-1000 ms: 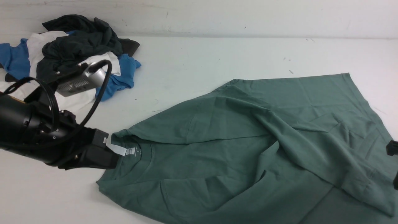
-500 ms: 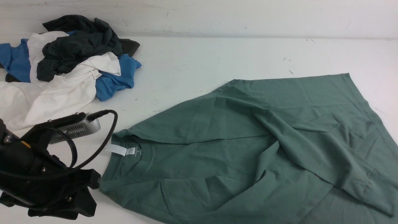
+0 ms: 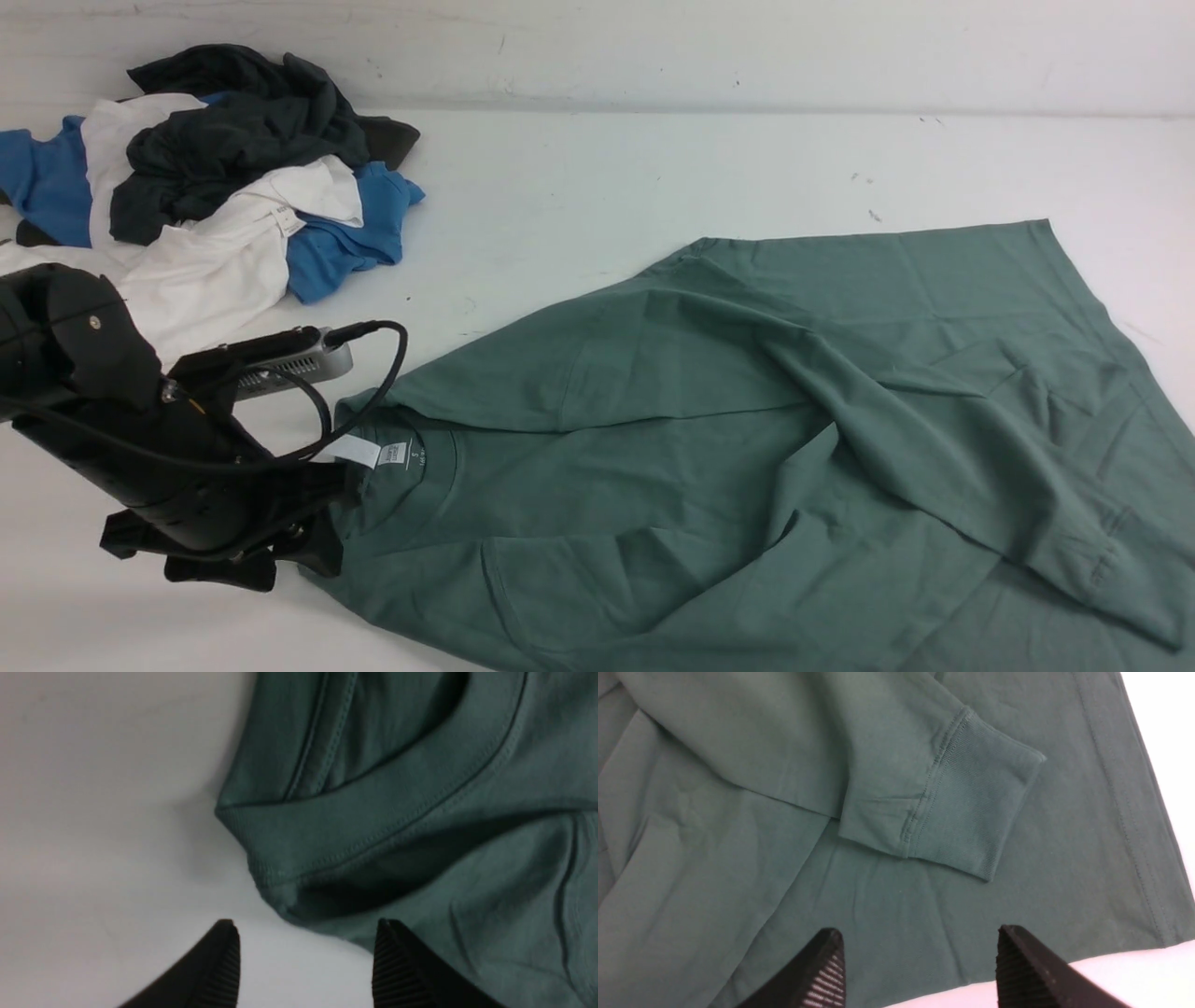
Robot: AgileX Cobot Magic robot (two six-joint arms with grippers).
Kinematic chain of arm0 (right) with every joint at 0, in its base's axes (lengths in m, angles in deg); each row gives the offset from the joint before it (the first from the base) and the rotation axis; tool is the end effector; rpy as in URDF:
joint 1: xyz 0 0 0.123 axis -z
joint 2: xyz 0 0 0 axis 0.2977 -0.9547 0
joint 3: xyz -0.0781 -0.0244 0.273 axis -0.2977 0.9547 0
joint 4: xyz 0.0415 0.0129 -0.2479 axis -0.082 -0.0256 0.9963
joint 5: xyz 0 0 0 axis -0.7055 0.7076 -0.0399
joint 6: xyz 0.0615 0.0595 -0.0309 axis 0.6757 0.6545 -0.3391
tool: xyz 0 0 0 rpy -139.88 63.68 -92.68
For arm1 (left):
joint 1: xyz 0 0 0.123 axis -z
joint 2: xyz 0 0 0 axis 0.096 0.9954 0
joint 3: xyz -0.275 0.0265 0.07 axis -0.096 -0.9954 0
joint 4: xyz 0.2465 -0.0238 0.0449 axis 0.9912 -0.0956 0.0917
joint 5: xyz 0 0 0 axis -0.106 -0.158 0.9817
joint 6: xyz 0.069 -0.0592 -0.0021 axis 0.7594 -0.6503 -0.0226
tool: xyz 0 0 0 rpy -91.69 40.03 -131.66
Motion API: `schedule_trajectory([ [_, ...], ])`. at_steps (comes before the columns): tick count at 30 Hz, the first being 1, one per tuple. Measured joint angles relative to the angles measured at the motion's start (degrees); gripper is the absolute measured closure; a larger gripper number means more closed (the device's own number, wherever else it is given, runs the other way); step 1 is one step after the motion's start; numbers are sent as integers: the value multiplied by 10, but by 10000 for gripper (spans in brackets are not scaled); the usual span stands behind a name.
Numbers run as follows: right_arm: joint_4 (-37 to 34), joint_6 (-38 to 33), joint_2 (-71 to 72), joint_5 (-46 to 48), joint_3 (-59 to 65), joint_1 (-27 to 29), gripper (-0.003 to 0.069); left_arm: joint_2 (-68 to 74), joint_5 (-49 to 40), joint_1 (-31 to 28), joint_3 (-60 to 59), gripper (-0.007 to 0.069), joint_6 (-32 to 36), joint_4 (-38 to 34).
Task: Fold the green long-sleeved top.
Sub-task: Use both arms simultaneously to clamp the lower edge of the clothing fabric
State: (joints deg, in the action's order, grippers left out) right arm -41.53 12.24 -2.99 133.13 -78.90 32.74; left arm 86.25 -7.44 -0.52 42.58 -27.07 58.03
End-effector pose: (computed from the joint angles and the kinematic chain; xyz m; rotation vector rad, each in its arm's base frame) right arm 0.2030 -0.0353 0.2956 0.4043 2.8311 0.2775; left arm 0.2751 -0.0477 0.1784 -0.2128 2.9638 -0.4341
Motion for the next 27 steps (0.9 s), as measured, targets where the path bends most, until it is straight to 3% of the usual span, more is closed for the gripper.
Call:
schedule_trajectory([
  [11,0,-1,0,-27,0,0,365,49,26,3,0,273,3,-19],
  [16,-2,-1,0,-29,0,0,419,50,29,6,0,441,18,-21],
  [18,-2,-1,0,-29,0,0,438,50,29,5,0,557,18,-21],
  [24,-3,-1,0,-27,0,-6,459,45,22,-38,0,605,21,-32],
  [27,-2,-2,0,-27,1,-32,459,28,17,-113,2,605,33,-32],
])
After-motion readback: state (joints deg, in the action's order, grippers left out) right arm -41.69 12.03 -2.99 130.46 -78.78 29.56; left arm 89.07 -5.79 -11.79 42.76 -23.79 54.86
